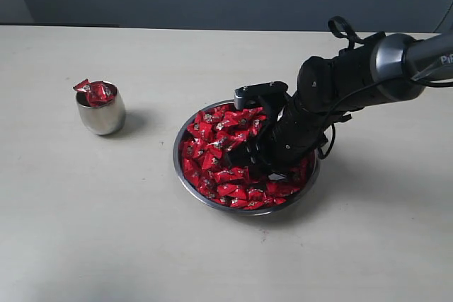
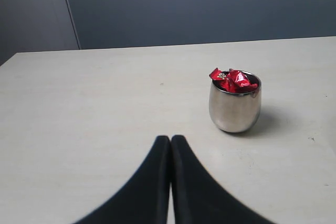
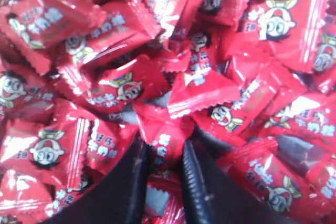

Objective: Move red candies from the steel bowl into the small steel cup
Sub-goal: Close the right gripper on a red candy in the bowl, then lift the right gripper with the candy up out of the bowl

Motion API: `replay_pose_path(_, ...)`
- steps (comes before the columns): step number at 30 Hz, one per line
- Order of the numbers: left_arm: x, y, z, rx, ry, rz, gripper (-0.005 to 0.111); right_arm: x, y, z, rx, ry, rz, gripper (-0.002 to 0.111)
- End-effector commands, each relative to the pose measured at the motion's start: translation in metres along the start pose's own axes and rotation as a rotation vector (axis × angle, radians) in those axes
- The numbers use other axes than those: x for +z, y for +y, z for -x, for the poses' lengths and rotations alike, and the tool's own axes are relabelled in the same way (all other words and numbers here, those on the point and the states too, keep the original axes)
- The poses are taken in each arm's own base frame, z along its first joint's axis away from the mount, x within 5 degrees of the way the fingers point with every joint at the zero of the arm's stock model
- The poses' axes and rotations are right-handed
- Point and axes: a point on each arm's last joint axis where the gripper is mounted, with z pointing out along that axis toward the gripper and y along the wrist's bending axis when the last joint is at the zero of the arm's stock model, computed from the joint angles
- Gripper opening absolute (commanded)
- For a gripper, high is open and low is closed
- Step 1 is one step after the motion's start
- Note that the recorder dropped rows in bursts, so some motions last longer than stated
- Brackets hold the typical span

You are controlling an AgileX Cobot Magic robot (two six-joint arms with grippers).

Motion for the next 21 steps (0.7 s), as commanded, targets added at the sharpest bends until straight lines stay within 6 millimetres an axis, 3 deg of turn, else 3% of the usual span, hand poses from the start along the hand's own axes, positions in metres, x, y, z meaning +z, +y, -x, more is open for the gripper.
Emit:
replay_pose_path(1, 0.000, 0.000, -0.001, -0.003, 0.000, 0.000, 0.000, 0.009, -0.003, -0.011, -0.025, 0.087, -0.016, 0.001)
replay_pose_path(6, 0.000, 0.000, -0.001, -0.003, 0.000, 0.000, 0.000, -0.003, -0.002, -0.008, -0.050, 0.051, -0.023, 0.001)
replay_pose_path(17, 0.000, 0.000, -0.001, -0.003, 0.000, 0.000, 0.000, -0.056, 0.006, 0.007, -0.080, -0.148, -0.020, 0.001)
replay_pose_path(21, 0.000, 0.000, -0.001, -0.003, 0.000, 0.000, 0.000, -0.063, 0.008, 0.008, -0.086, -0.171, -0.019, 0.001)
